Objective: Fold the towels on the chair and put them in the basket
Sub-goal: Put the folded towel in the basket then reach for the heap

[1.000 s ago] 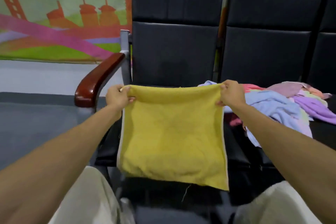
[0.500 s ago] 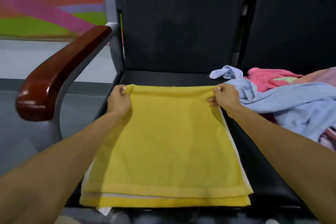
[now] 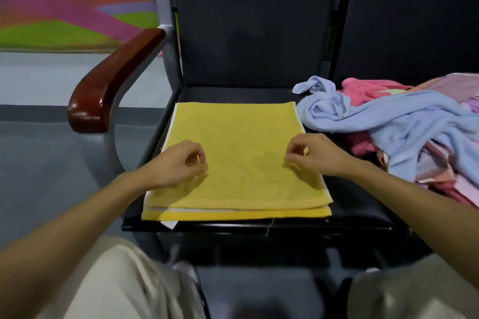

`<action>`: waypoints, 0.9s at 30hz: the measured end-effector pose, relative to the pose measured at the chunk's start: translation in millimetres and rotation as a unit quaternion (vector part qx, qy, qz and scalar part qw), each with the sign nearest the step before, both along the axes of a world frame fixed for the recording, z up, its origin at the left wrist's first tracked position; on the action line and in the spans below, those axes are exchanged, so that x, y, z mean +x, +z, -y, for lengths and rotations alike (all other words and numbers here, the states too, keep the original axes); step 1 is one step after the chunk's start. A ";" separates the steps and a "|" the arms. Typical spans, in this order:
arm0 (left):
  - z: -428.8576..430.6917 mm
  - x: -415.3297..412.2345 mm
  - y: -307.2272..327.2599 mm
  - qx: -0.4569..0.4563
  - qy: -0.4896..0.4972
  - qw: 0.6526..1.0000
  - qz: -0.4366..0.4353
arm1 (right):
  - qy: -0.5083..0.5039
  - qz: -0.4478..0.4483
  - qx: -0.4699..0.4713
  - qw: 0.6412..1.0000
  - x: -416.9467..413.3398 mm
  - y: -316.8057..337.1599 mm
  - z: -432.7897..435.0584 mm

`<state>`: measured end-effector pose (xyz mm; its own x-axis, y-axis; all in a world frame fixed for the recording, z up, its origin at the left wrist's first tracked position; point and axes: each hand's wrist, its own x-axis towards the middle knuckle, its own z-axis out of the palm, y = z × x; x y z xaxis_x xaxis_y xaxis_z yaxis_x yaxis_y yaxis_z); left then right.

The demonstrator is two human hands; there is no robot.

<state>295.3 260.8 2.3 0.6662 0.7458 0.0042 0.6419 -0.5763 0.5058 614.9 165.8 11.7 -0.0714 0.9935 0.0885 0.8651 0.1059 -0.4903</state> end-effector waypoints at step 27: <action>75.2 -56.6 11.0 0.156 -0.014 0.987 -0.034 | 0.081 0.256 0.123 0.955 -28.3 -0.2 87.9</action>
<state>238.7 185.7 13.4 0.6938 0.6959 0.1855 0.6491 -0.7158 0.2575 586.6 77.9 11.5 -0.3189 0.9196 0.2293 0.9474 0.3160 0.0503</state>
